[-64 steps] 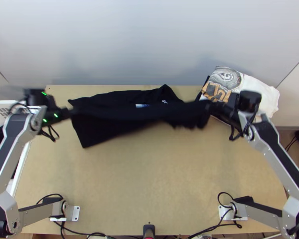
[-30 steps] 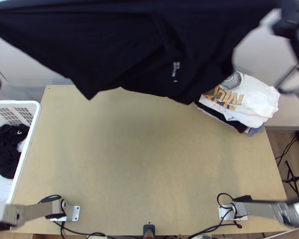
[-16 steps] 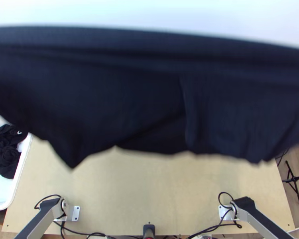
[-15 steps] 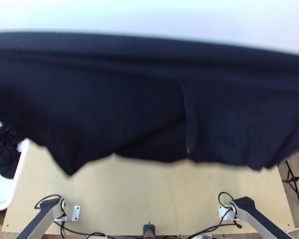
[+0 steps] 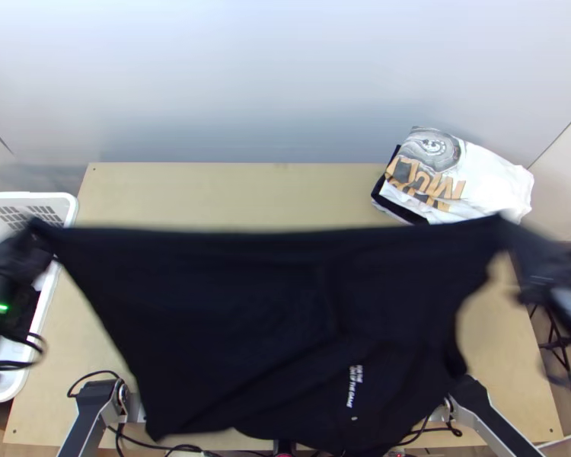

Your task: Fold the t-shirt

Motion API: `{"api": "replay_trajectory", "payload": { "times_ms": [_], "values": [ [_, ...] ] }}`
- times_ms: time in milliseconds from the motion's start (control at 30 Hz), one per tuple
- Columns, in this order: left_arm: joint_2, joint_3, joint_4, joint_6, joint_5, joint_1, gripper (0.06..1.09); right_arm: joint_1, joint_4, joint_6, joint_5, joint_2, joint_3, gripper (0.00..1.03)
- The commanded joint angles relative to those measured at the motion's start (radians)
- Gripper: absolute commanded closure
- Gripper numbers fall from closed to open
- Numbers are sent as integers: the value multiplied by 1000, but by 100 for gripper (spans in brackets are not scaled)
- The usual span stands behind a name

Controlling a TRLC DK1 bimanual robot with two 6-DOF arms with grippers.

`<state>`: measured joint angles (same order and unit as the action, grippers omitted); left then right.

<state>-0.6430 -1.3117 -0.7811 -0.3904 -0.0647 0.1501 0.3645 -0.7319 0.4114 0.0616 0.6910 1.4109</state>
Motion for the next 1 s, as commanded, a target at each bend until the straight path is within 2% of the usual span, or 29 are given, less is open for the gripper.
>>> {"api": "replay_trajectory", "payload": {
  "times_ms": [0,100,267,467,633,800,967],
  "values": [
    [128,489,-66,-27,-126,-34,105,73,138,72,72,-59,-538,100],
    [71,586,62,12,-116,-35,105,122,262,69,73,-19,-647,100],
    [-99,631,276,13,-103,-40,105,108,393,44,73,104,-687,100],
    [-371,605,536,21,-78,-26,105,63,540,-2,73,265,-653,100],
    [-600,497,654,21,-57,-24,105,-12,623,-6,75,489,-550,100],
    [-822,350,692,19,-53,3,105,-59,601,4,78,740,-392,100],
    [-992,230,724,31,-50,22,105,-93,471,15,92,973,-199,100]
  ]
}}
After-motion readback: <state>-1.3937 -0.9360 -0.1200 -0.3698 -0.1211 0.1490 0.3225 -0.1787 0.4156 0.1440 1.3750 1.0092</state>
